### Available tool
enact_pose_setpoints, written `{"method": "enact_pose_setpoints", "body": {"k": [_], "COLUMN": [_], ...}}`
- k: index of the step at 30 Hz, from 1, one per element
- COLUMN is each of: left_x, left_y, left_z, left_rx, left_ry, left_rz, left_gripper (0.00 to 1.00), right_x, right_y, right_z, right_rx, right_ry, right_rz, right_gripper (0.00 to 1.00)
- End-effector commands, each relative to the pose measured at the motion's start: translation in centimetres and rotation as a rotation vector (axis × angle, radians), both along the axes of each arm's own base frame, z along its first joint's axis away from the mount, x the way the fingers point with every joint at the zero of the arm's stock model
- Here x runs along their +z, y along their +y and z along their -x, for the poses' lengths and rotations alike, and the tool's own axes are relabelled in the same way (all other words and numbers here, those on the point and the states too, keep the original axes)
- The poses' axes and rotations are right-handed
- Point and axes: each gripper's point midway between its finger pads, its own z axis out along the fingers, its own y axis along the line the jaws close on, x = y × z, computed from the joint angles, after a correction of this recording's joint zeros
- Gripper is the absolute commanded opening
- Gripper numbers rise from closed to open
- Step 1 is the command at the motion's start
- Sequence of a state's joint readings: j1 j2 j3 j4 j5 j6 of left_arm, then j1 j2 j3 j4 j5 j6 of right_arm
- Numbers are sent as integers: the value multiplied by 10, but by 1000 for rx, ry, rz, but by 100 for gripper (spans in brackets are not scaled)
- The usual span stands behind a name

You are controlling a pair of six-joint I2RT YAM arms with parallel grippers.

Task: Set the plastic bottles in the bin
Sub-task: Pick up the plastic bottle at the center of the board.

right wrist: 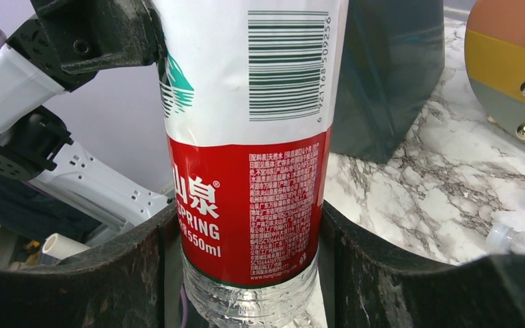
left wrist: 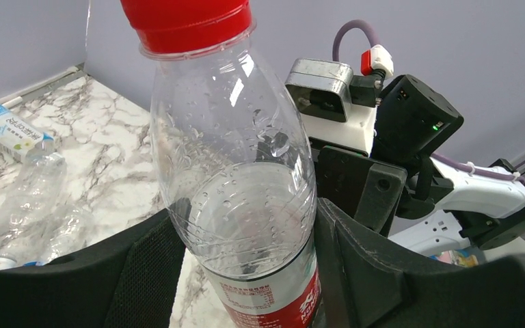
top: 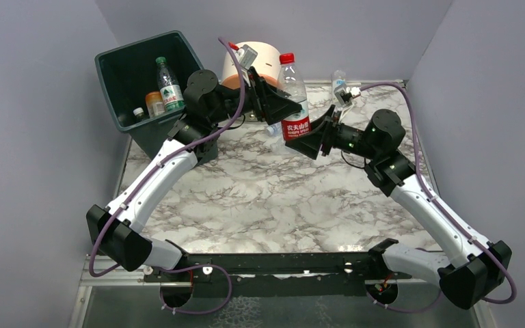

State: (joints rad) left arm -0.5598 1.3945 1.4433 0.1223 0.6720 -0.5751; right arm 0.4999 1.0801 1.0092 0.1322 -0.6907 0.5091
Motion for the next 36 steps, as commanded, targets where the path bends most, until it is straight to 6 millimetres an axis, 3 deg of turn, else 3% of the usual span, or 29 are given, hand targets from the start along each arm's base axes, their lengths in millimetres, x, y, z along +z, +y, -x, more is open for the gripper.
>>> {"method": "enact_pose_setpoints", "body": {"k": [1, 8, 15, 18, 22, 27, 32, 36], "left_x": [14, 32, 43, 44, 48, 54, 63, 72], "left_y": [3, 13, 16, 18, 30, 56, 83, 126], "left_z": [0, -3, -5, -7, -14, -32, -53, -74], "left_rx": [39, 102, 122, 139, 224, 367, 480, 610], "left_ry": [-64, -158, -198, -208, -247, -288, -297, -289], "left_rz": [9, -5, -13, -20, -86, -176, -233, -255], "left_gripper": [56, 55, 55, 55, 55, 59, 59, 60], "right_x": [12, 11, 16, 16, 18, 20, 9, -13], "right_y": [5, 10, 17, 18, 12, 5, -5, -18], "right_z": [1, -3, -13, -16, -18, -20, -29, -41], "right_rx": [-4, 7, 16, 11, -36, -84, -173, -282], "right_ry": [-40, -17, -3, -1, 1, 14, 70, 130], "right_rz": [-31, -35, -35, -30, -24, 3, 48, 124], "right_gripper": [45, 84, 90, 99, 100, 100, 100, 100]}}
